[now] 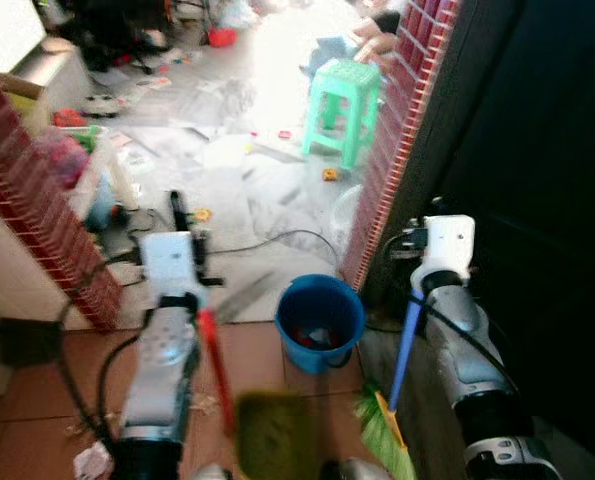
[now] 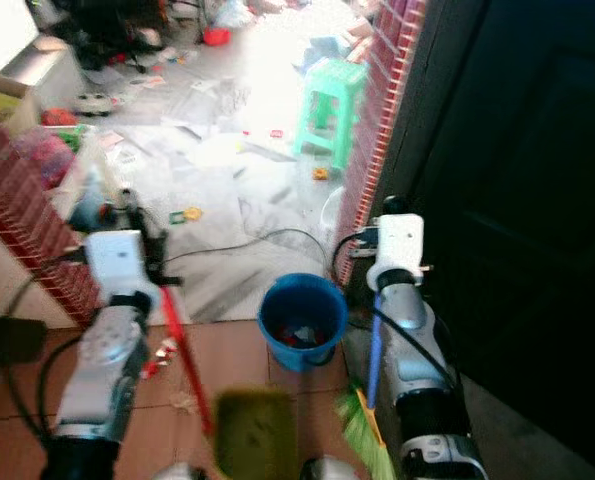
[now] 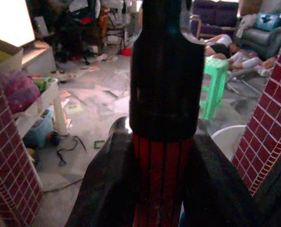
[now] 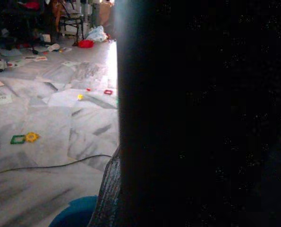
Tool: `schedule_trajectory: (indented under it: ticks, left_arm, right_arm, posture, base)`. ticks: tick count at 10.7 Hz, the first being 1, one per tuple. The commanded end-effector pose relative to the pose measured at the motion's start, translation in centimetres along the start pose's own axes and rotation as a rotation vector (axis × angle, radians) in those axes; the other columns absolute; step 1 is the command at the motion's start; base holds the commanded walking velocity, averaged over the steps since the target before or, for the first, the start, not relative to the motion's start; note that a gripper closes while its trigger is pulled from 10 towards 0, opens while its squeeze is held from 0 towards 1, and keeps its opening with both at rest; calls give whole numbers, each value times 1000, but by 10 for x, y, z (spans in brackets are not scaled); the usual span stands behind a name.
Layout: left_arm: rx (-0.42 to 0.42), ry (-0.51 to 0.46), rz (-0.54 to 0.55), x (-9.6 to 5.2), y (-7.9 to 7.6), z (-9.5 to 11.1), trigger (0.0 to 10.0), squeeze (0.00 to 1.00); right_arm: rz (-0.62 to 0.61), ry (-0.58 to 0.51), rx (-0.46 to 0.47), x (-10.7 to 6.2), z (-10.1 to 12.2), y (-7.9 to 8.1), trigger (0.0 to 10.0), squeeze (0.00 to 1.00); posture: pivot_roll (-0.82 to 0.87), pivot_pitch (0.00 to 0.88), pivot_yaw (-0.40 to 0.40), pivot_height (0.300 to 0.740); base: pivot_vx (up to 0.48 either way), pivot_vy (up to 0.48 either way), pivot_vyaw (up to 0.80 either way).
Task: Sweep floor
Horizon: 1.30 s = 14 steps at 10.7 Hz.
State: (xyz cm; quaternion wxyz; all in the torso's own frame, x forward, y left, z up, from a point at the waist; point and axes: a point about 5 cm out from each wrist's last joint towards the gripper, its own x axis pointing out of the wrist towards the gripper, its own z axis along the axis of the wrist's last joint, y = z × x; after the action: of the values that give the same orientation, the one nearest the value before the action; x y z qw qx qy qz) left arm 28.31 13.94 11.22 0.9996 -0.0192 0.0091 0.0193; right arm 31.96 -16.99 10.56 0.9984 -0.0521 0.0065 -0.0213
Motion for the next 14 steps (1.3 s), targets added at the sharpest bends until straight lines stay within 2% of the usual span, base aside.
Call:
schedule_trajectory:
  ticks: [1,3,14]
  left_arm:
    - [-1,-61,-10,4,0,19,10000,0]
    - [-7,-55,-45,4,-4,21,10000,0]
    - [-7,-44,-84,3,-9,30,10000,0]
  right_arm:
    - [-15,-8,42,2,7,3,10000,0]
    - [-57,38,88,3,2,0,10000,0]
    - [-56,71,85,5,-2,0,10000,0]
  posture:
    - [-65,0,0,740]
    - [-63,0,-2,740]
    - [-51,0,-10,740]
  base:
    - [0,480,0]
    - [0,480,0]
    - [0,480,0]
